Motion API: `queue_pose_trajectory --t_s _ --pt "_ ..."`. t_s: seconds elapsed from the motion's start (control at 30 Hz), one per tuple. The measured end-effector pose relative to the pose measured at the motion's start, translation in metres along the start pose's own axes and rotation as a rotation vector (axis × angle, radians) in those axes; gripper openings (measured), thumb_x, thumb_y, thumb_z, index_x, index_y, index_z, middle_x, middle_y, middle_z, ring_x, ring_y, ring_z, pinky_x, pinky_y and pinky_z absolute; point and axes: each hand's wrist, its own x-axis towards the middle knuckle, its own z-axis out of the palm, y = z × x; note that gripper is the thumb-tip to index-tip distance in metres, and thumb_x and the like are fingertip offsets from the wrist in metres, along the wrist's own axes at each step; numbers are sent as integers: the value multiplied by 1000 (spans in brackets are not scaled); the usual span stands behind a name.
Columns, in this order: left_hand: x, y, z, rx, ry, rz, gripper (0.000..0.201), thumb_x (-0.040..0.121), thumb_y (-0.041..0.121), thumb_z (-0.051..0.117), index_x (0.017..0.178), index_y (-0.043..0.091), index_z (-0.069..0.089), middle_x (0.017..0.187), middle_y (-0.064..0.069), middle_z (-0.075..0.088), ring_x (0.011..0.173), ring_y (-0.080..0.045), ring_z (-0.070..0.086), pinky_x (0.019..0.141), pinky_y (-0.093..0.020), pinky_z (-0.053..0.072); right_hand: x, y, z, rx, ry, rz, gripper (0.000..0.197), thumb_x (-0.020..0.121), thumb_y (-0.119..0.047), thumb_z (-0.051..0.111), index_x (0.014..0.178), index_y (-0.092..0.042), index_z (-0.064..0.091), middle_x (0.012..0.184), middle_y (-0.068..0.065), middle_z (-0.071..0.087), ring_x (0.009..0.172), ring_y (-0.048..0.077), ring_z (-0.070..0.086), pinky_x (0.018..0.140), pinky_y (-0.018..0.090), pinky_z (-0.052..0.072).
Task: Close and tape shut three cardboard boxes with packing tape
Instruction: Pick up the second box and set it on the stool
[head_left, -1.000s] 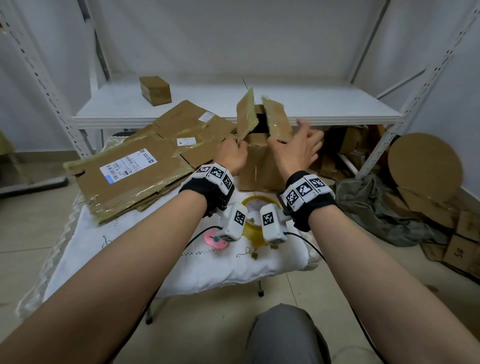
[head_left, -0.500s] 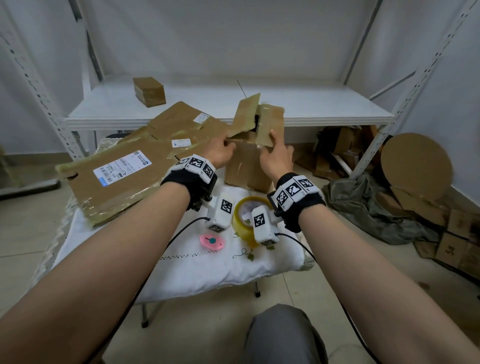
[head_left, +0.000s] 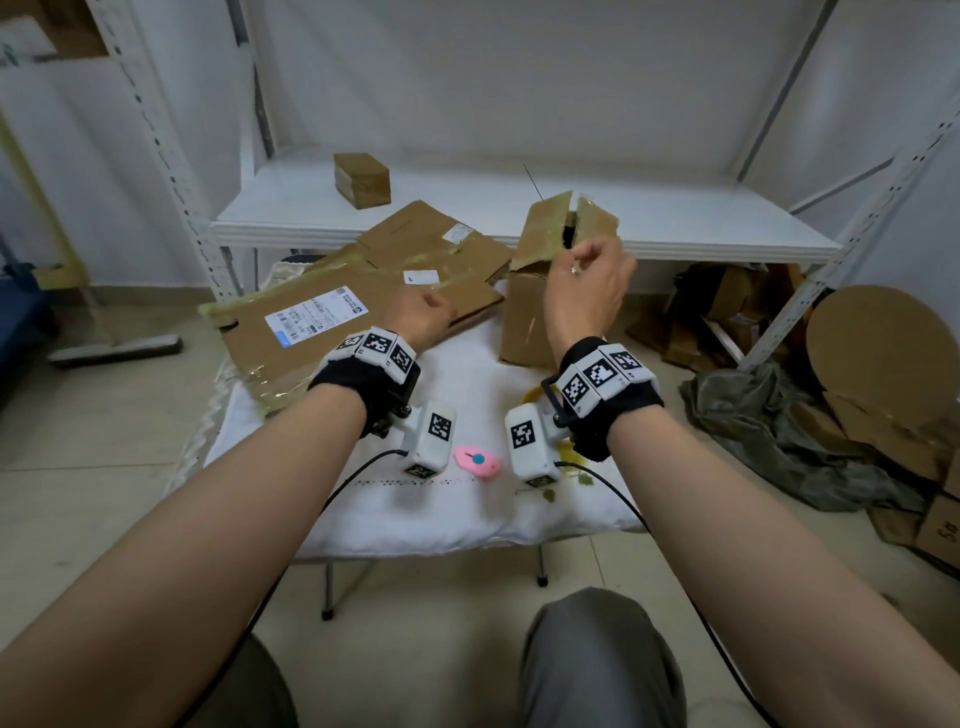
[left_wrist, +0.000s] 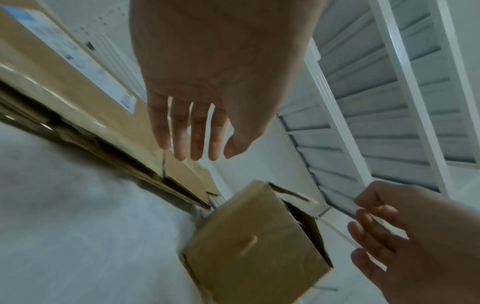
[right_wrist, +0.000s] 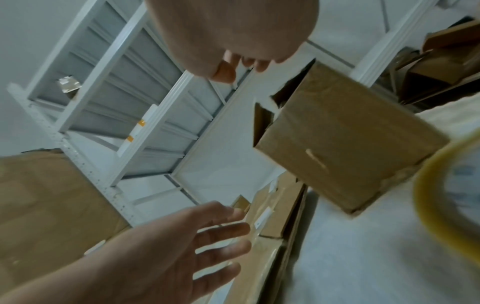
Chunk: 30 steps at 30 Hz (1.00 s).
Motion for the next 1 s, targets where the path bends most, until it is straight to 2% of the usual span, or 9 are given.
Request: queue_pose_trajectory --t_s 0.2,0.33,0.43,0.53,0.63,0.67,0.73,0.83,1.0 --pt "-6 -47 -54 30 109 -175 8 89 23 63 88 18 68 93 -5 67 92 -23 63 80 -27 48 -34 -12 54 35 -737 238 15 99 -10 51 88 -12 59 84 6 66 74 19 64 77 34 58" --pt "-7 -70 -73 42 128 -227 6 87 19 62 83 17 66 90 -5 65 88 -23 61 86 -31 51 -50 -6 90 34 -972 480 3 99 -7 52 97 -5 53 82 10 60 73 24 64 72 35 58" --pt "-6 -84 -80 39 122 -256 8 85 18 64 78 14 68 99 -9 72 99 -25 65 94 -37 54 -55 7 113 -17 -996 520 22 97 -2 49 119 1 49 116 21 64 88 27 65 77 33 60" --pt "-4 -94 -80 48 110 -279 12 85 19 64 75 13 66 98 -11 73 100 -26 67 91 -38 55 -58 20 134 -37 -949 534 35 103 -10 49 135 5 50 138 23 56 100 24 59 88 28 56" --pt "0 -99 -78 59 96 -274 12 85 20 65 86 10 71 94 -8 69 92 -23 63 90 -37 53 -59 26 139 -89 -896 483 35 105 -23 53 130 2 56 134 18 60 120 30 58 100 31 44" --pt "1 -100 -78 60 97 -267 13 85 20 66 88 9 72 93 -7 68 90 -22 61 90 -36 53 -61 30 142 -97 -884 422 35 106 -24 52 130 2 56 133 17 61 116 28 60 96 26 44" --pt "3 -101 -77 68 90 -263 15 85 21 66 90 8 73 92 -6 68 88 -21 60 88 -35 53 -60 34 151 77 -906 605 35 107 -15 46 135 5 52 139 19 57 94 19 62 83 13 50" --pt "2 -101 -75 47 92 -267 19 85 22 67 91 6 75 98 -10 73 95 -24 66 91 -36 54 -66 44 164 283 -795 723 43 104 -6 42 145 8 40 148 25 48 97 20 58 93 30 57" --pt "2 -100 -73 68 87 -257 8 85 21 64 80 15 64 84 -7 64 91 -28 67 86 -40 56 -69 44 170 433 -714 819 48 100 -2 45 146 6 37 150 24 45 104 24 57 92 33 59"
